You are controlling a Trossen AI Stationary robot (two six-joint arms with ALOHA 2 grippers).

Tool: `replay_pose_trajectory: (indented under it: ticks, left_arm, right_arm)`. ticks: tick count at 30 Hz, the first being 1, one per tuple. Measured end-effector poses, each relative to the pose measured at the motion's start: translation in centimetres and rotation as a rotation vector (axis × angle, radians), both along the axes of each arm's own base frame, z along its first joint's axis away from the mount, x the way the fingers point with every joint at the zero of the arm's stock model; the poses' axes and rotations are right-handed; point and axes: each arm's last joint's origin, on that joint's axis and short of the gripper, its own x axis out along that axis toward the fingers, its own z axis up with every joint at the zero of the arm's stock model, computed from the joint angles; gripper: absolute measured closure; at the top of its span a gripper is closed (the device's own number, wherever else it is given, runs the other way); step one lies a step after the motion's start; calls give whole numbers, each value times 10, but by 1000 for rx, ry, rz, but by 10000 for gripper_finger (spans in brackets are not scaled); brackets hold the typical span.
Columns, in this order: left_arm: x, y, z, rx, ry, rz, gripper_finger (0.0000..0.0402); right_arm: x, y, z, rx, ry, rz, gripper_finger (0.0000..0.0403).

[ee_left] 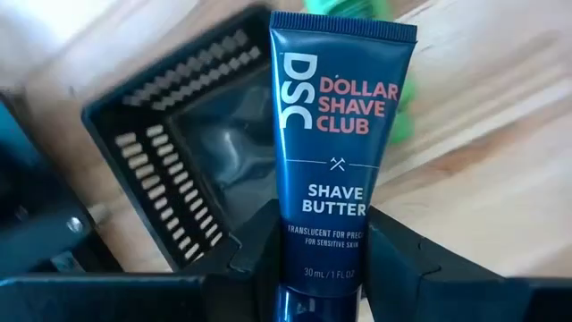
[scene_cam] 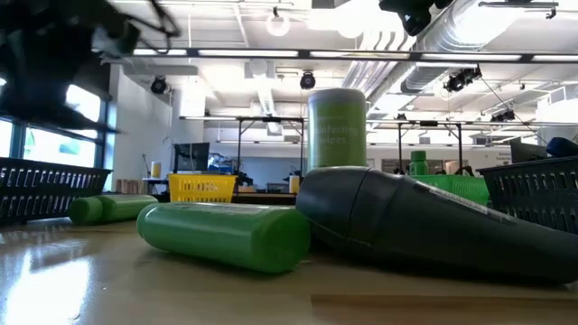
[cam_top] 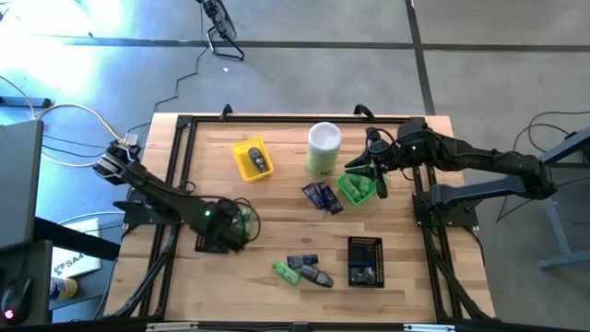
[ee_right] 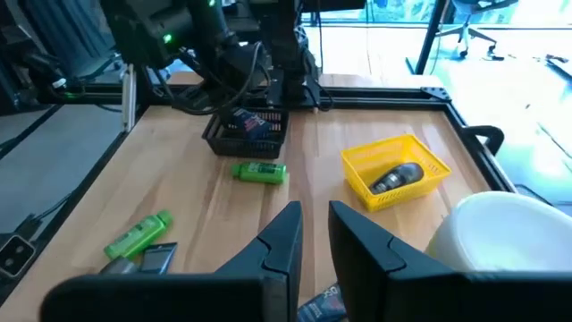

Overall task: Pick & Place Travel size toiletries
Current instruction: Put the shave cream into the left black bin

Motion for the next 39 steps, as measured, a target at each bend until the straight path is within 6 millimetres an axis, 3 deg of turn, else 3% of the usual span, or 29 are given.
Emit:
replay_pose_trajectory:
  ticks: [6, 17, 39]
  left_arm:
    - [-20, -9, -24, -12, 49, 84, 282]
    - [-38, -24, -43, -11, 39, 167, 282]
    - [-36, -22, -44, 37, -14, 166, 282]
  right_arm:
    - [-1, -4, 0, 2, 0, -23, 353]
    - [0, -8, 3, -4, -29, -43, 353]
    - [0, -9, 4, -9, -49, -42, 353]
